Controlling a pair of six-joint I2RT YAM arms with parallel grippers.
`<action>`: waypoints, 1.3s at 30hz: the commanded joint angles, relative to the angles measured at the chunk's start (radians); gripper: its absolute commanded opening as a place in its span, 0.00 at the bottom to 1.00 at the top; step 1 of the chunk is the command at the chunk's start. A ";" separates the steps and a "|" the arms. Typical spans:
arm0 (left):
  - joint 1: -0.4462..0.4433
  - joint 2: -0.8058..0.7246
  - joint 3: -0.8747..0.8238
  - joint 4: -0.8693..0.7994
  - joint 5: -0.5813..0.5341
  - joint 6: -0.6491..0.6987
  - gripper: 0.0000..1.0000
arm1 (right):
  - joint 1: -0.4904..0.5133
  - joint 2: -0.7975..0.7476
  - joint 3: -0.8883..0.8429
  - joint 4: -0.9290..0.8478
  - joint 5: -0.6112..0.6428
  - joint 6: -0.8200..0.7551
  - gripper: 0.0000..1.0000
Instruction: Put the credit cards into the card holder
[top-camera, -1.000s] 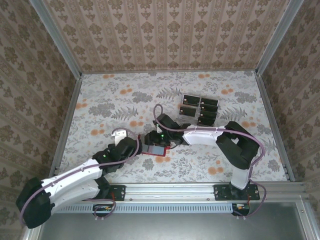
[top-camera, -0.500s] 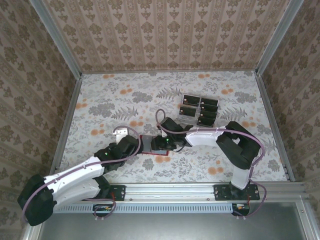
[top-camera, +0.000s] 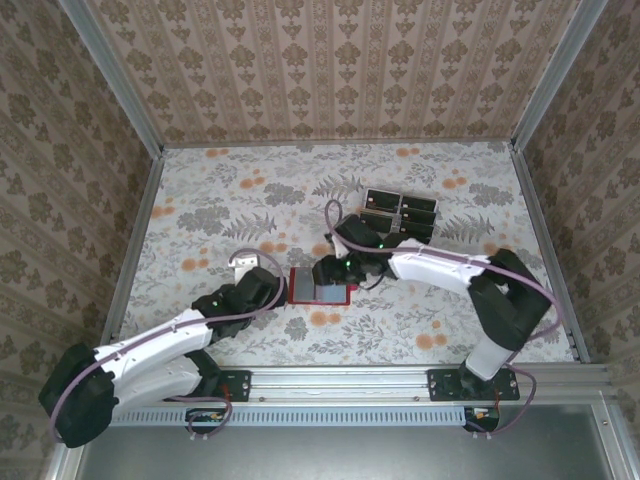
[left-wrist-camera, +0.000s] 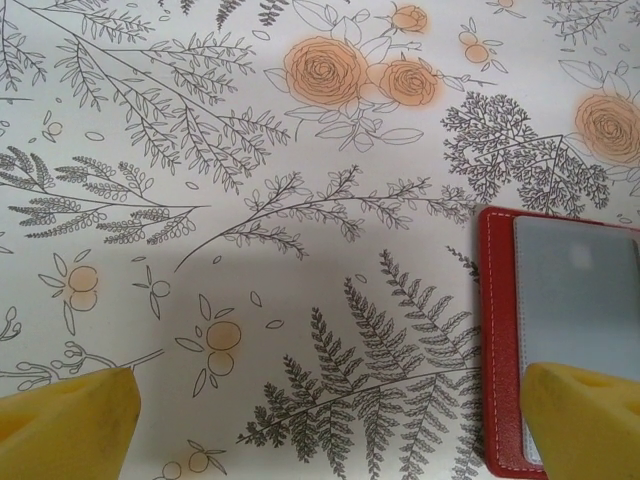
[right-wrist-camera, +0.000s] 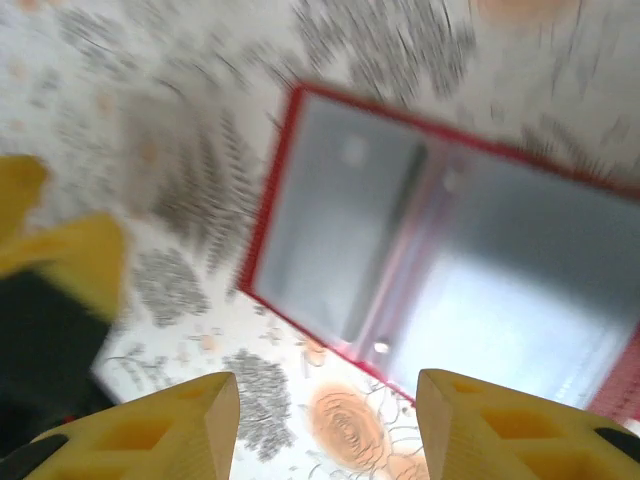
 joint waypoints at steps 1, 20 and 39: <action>0.032 0.025 0.050 0.012 0.063 0.051 1.00 | -0.080 -0.099 0.132 -0.199 0.098 -0.172 0.52; 0.141 0.251 0.211 -0.010 0.256 0.148 1.00 | -0.198 0.018 0.247 -0.543 0.830 -0.808 0.51; 0.150 0.263 0.191 0.013 0.271 0.148 1.00 | -0.259 0.207 0.236 -0.505 0.850 -0.853 0.44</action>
